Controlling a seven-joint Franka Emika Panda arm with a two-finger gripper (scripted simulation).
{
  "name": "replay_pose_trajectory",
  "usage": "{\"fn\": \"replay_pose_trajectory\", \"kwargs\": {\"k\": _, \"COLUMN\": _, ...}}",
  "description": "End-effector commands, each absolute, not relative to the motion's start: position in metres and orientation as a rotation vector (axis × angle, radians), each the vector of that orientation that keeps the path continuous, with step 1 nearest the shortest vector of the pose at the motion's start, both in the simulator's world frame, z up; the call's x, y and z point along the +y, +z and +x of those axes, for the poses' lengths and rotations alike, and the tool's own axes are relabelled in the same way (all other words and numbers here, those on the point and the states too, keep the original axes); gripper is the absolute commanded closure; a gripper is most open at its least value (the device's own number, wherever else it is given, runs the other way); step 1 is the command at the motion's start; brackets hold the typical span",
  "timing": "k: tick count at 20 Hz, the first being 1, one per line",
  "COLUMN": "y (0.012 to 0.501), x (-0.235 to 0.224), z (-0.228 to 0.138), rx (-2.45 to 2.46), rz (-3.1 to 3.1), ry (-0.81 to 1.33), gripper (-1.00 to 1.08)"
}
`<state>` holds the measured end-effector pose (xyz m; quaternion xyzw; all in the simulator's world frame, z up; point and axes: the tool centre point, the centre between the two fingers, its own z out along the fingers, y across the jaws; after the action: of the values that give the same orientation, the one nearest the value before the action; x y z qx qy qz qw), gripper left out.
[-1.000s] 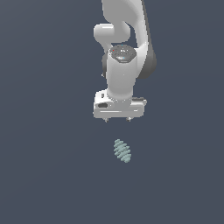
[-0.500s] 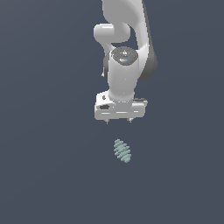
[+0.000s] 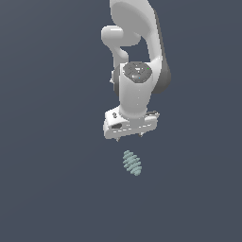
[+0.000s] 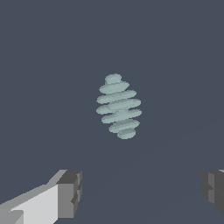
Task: Pick up the object and move it to a goal position.
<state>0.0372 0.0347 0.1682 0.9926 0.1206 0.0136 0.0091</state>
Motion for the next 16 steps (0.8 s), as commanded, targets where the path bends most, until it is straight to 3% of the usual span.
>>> {"fn": "replay_pose_trajectory", "kwargs": {"k": 1, "y": 0.161, "x": 0.037, "z": 0.044, "rx": 0.474, "rz": 3.086, "ry": 0.036, "gripper": -0.92}}
{"fn": "replay_pose_trajectory", "kwargs": {"k": 16, "y": 0.109, "x": 0.049, "z": 0.081, "rx": 1.107, "rz": 2.928, "ry": 0.006, "gripper": -0.92}}
